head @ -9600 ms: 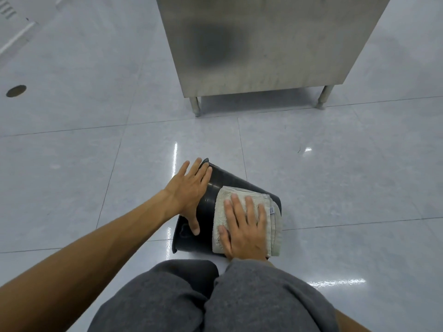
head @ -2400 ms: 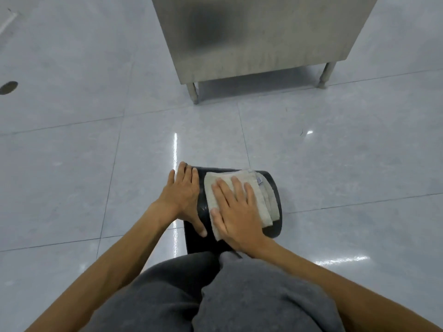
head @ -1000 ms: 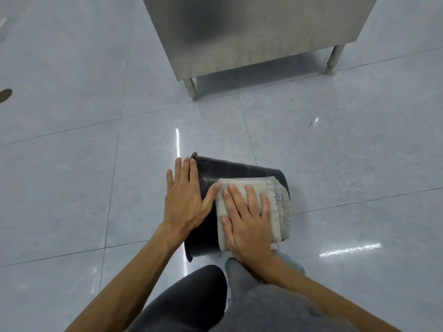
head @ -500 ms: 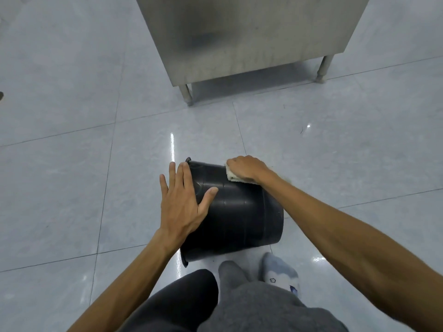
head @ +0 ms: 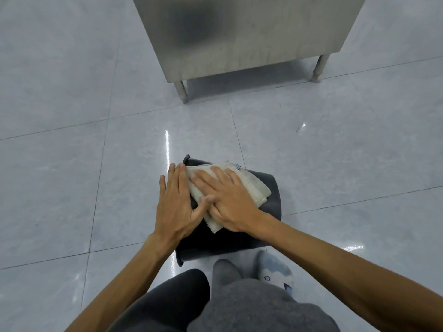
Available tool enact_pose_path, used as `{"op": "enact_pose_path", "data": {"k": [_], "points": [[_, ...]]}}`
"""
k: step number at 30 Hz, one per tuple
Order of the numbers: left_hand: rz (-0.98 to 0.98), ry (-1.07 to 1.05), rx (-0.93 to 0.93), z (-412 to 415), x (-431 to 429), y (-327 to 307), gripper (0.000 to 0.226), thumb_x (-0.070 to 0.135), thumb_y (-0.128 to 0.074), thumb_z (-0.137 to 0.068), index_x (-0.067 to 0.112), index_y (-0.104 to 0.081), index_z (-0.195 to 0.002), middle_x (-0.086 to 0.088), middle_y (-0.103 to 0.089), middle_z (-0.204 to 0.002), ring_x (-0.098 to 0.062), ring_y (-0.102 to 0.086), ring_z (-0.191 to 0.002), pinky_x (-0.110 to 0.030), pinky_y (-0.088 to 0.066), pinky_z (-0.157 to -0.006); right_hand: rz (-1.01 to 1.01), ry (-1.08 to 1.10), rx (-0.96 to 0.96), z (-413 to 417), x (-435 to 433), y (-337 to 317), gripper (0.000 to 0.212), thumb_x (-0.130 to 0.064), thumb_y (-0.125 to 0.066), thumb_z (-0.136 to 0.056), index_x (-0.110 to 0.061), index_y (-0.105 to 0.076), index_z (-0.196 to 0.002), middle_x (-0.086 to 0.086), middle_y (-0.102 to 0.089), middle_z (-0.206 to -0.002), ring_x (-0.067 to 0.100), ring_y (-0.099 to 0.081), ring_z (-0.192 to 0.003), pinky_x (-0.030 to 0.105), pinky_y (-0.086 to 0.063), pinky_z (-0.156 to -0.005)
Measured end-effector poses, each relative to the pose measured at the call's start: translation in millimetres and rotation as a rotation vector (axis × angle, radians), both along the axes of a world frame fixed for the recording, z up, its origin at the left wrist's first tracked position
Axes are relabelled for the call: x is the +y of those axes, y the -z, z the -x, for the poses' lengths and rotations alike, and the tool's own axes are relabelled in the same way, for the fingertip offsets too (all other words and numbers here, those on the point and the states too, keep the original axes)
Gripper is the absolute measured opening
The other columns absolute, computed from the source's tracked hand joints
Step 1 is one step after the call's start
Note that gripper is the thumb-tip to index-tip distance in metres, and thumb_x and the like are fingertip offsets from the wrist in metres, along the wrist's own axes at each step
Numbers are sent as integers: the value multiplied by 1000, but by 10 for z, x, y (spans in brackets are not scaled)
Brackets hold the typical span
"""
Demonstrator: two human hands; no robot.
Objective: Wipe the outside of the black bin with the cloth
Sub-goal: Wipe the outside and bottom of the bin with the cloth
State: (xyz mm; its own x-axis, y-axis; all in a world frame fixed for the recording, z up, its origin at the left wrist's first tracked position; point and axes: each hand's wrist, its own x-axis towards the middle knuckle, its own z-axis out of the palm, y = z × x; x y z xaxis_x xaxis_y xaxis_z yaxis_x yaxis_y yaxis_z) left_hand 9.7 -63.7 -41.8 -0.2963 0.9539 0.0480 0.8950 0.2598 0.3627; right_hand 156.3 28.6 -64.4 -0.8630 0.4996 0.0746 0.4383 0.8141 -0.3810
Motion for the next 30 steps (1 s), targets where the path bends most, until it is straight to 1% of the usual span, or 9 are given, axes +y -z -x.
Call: {"op": "enact_pose_path", "data": {"k": [3, 6, 9, 12, 16, 21, 24, 27, 30], "points": [[1, -2, 26, -51, -105, 5, 104, 81, -20, -91, 3, -10, -159, -13, -13, -167, -21, 0, -155, -44, 1, -126, 28, 236, -47, 15, 166, -26, 56, -44, -27, -106, -27, -36, -158, -6, -42, -160, 27, -45, -135, 51, -34, -109], [-14, -14, 9, -91, -117, -44, 102, 81, -20, -91, 4, -11, -159, -13, -15, -167, -21, -2, -155, -41, 3, -126, 156, 398, -60, -57, 323, -43, 53, -43, -24, -106, -25, -46, -151, -5, -54, -150, 24, -54, -126, 48, -37, -105], [-10, 33, 84, -48, -23, -99, 97, 76, -20, -95, 3, -14, -158, -13, -19, -165, -25, -7, -155, -47, -3, -126, 157, 546, -19, -207, 294, -30, 52, -41, -25, -105, -25, -51, -147, -6, -59, -144, 25, -56, -120, 48, -38, -101], [-7, 79, 123, 15, 147, -155, 93, 73, -21, -96, 3, -18, -157, -13, -24, -164, -26, -11, -154, -50, -9, -125, 111, 691, 53, -329, 141, -12, 53, -41, -26, -106, -22, -49, -149, -5, -57, -145, 24, -53, -122, 48, -38, -104], [-29, 138, 143, 6, 423, -234, 91, 72, -20, -96, 3, -21, -156, -11, -28, -163, -26, -14, -154, -45, -8, -125, 73, 826, 78, -386, -73, 12, 58, -45, -22, -106, -19, -40, -155, 1, -47, -157, 29, -44, -138, 53, -34, -114], [0, 174, 95, -29, 653, -364, 86, 69, -27, -96, 4, -26, -154, -10, -33, -160, -26, -19, -152, -45, -18, -123, -22, 798, 53, -333, -465, 101, 61, -45, -26, -108, -13, -40, -158, 11, -41, -162, 40, -40, -146, 60, -31, -117], [25, 170, 74, -19, 689, -407, 82, 65, -36, -97, 4, -31, -151, -11, -37, -157, -30, -30, -146, -46, -32, -116, -140, 687, 19, -297, -741, 225, 64, -46, -29, -108, -9, -37, -159, 17, -34, -166, 45, -33, -150, 63, -28, -119], [66, 163, 118, 22, 611, -341, 94, 78, -22, -92, 7, -28, -154, -8, -37, -157, -26, -28, -148, -43, -35, -114, -277, 549, 8, -345, -900, 351, 64, -45, -32, -107, -8, -38, -158, 17, -34, -165, 48, -33, -149, 65, -30, -117], [45, 125, 96, 98, 464, -229, 95, 81, -25, -91, 10, -24, -155, -4, -42, -149, -23, -47, -133, -43, -55, -96, -359, 375, -10, -360, -943, 400, 64, -45, -32, -107, -10, -33, -161, 14, -32, -167, 48, -31, -150, 66, -30, -114]]}}
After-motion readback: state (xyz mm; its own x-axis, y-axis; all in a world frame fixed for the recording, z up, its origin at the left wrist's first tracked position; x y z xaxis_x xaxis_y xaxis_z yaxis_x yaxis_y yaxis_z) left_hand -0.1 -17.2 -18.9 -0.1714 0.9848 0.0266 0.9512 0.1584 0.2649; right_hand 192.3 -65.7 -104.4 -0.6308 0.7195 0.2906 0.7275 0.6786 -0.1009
